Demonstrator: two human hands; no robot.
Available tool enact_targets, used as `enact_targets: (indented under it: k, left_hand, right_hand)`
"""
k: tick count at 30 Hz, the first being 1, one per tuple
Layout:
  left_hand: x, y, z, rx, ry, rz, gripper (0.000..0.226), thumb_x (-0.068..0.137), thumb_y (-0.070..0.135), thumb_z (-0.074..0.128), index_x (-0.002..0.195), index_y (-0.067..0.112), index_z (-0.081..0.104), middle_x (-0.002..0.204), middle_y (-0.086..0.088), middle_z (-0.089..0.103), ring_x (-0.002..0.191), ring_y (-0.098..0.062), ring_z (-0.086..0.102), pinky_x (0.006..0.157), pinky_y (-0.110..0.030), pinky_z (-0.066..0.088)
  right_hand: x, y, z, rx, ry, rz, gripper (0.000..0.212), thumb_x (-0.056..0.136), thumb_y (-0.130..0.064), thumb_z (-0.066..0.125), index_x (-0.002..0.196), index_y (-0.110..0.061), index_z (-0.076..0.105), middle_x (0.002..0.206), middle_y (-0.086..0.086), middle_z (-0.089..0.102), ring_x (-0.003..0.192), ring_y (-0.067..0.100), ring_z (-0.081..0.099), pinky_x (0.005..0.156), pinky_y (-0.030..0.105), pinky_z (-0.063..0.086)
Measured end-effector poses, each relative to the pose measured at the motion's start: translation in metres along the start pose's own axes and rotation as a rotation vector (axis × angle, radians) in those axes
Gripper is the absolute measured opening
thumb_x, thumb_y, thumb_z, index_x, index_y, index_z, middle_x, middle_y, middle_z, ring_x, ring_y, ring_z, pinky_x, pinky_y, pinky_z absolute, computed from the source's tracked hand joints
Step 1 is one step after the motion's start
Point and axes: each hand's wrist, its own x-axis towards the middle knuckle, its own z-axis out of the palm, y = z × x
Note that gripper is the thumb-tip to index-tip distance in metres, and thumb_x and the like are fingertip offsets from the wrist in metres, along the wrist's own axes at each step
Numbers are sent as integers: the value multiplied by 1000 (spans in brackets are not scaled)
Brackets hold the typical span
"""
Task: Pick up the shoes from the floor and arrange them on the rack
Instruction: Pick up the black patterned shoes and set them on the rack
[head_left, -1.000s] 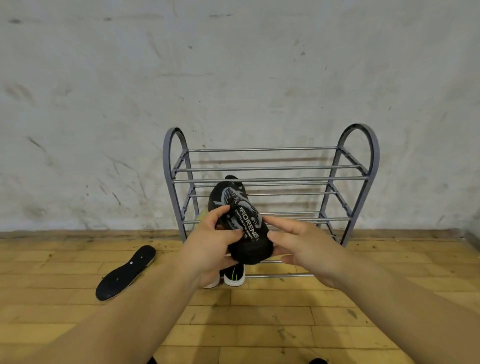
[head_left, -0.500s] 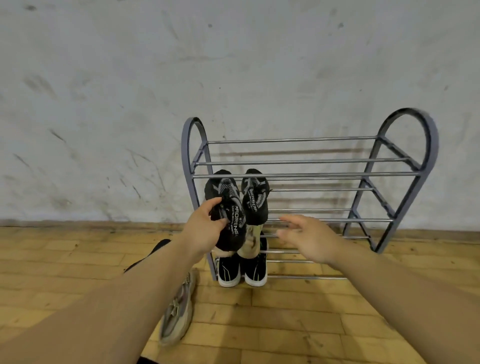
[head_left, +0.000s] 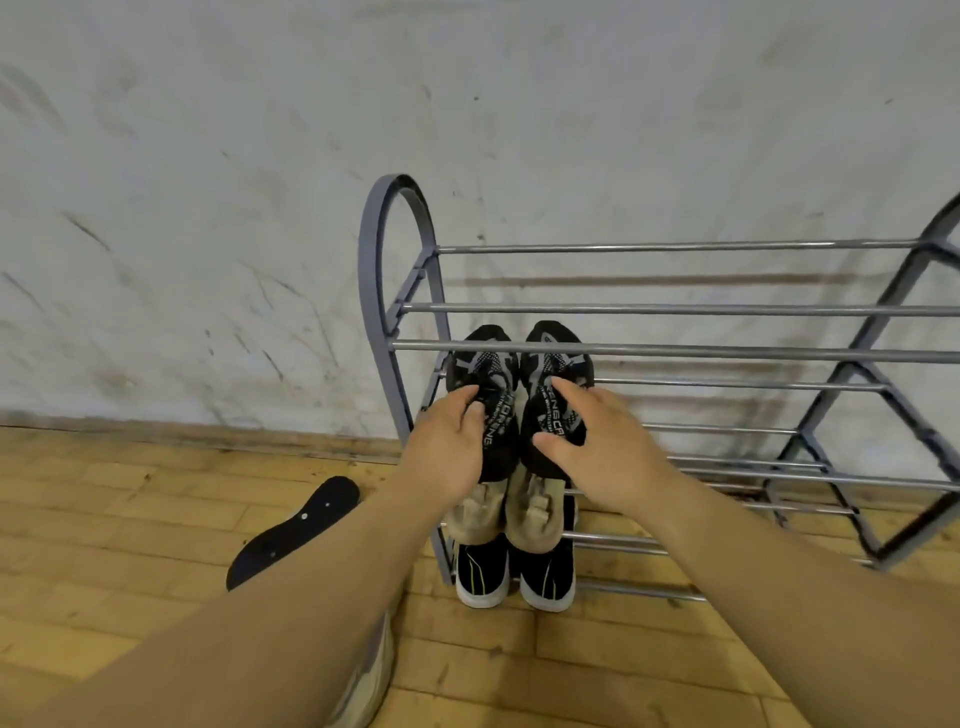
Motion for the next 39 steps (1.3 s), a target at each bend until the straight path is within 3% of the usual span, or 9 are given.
enact_targets:
  k: [3, 7, 11, 14, 25, 28, 32, 35, 39]
  left_hand:
    - [-15, -8, -1, 78, -68, 118, 65, 97, 56, 43, 157, 33, 35, 158, 2, 37, 148, -21, 33, 122, -46, 29]
    - [-24, -19, -7, 178, -80, 216, 76, 93, 40, 70, 159, 35, 31, 158, 9, 33, 144, -13, 33, 113, -25, 27]
    - [-25, -25, -4, 233, 7, 224, 71, 100, 38, 64, 161, 31, 28, 167, 3, 28, 152, -18, 29, 122, -35, 29]
    - [-24, -26, -4, 264, 81, 183, 66, 103, 32, 59, 162, 25, 28, 168, -1, 29, 156, -18, 22, 123, -31, 22]
    - [-39, -21, -6, 329, 182, 214, 70, 97, 41, 66, 157, 24, 34, 147, -2, 43, 131, -23, 49, 104, -39, 48]
    - [-52, -12, -10, 350, 182, 257, 69, 94, 43, 67, 154, 24, 38, 138, -3, 45, 127, -22, 48, 105, -35, 43]
    - [-89, -29, -30, 367, 39, 265, 64, 95, 48, 66, 151, 29, 41, 133, 7, 44, 126, -16, 47, 96, -28, 40]
    - [-131, -76, -43, 376, -63, 123, 66, 93, 51, 67, 151, 33, 41, 133, 12, 42, 125, -13, 48, 99, -33, 45]
    - [-178, -158, -44, 333, -78, -210, 73, 87, 51, 75, 149, 31, 42, 131, 10, 43, 118, -17, 54, 100, -38, 49]
  right_hand:
    - [1, 6, 5, 67, 20, -23, 80, 94, -58, 64, 162, -45, 23, 164, -5, 37, 148, 17, 39, 110, 28, 31]
    - [2, 9, 3, 83, 6, -29, 83, 93, -58, 65, 162, -44, 21, 165, -8, 37, 150, 17, 37, 113, 31, 32]
    - [1, 6, 4, 108, 2, -24, 85, 93, -57, 66, 163, -44, 18, 167, -9, 35, 150, 17, 37, 113, 30, 32]
    - [3, 1, 10, 105, -16, -37, 86, 95, -57, 64, 164, -43, 15, 167, -7, 35, 148, 19, 39, 106, 28, 34]
    - [2, -4, 1, 14, -135, -45, 91, 96, -66, 54, 166, -37, 4, 172, -3, 23, 148, 20, 40, 111, 30, 34]
    - [-15, -2, -13, -93, -39, -96, 87, 96, -61, 59, 165, -29, 19, 169, 0, 27, 152, 21, 31, 120, 36, 29]
    - [-62, -7, -15, -283, 115, -325, 60, 95, -48, 65, 147, -21, 51, 145, 1, 51, 135, 21, 49, 109, 34, 40]
    - [-89, -11, 1, -339, -14, -401, 53, 94, -47, 65, 141, -24, 56, 137, -3, 53, 125, 17, 51, 101, 30, 43]
    - [-103, -12, 39, -338, -349, -289, 58, 96, -59, 59, 147, -37, 45, 147, -13, 44, 134, 12, 46, 104, 32, 43]
